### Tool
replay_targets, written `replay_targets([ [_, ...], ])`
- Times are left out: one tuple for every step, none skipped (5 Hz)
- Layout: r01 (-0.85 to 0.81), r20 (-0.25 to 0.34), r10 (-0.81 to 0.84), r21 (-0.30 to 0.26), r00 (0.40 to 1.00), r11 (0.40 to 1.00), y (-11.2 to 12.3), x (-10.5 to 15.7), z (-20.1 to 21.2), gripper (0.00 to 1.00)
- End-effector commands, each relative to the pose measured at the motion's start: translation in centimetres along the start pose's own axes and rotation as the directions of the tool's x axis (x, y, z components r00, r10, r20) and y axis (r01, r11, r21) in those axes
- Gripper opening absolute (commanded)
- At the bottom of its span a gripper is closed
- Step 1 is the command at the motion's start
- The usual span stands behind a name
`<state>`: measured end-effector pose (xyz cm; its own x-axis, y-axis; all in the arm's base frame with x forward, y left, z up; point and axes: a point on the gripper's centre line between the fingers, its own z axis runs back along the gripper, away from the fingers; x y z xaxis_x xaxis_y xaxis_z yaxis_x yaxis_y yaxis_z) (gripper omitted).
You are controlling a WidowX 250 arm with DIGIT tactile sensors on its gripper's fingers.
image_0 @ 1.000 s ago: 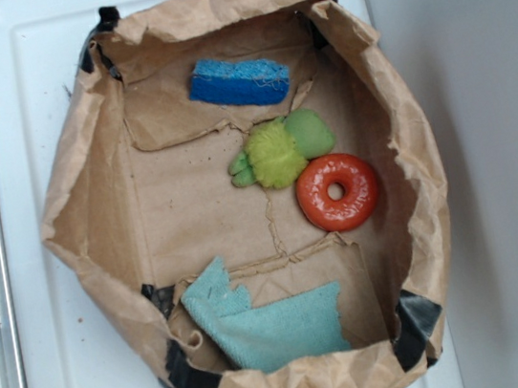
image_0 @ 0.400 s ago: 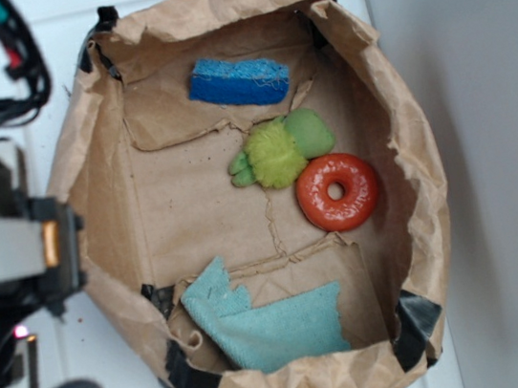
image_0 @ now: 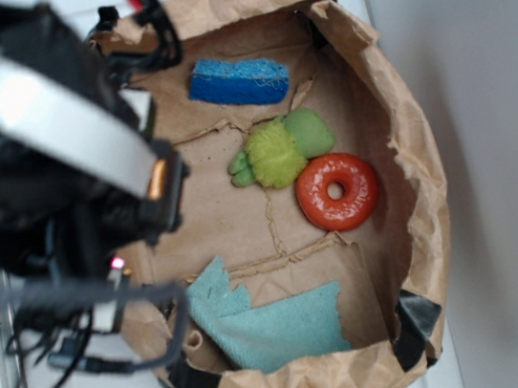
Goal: Grab the blue sponge.
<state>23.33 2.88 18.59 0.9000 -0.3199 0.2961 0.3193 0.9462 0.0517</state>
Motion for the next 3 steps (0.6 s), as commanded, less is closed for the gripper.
replay_targets([
  [0.078, -0.013, -0.078, 0.054, 0.997, 0.995, 3.4, 1.4, -3.2, 1.00],
  [0.074, -0.032, -0.073, 0.027, 0.997, 0.997, 4.6, 1.5, -4.8, 1.00],
  [0.098, -0.093, -0.088, 0.114, 0.992, 0.989, 5.6, 1.7, -6.2, 1.00],
])
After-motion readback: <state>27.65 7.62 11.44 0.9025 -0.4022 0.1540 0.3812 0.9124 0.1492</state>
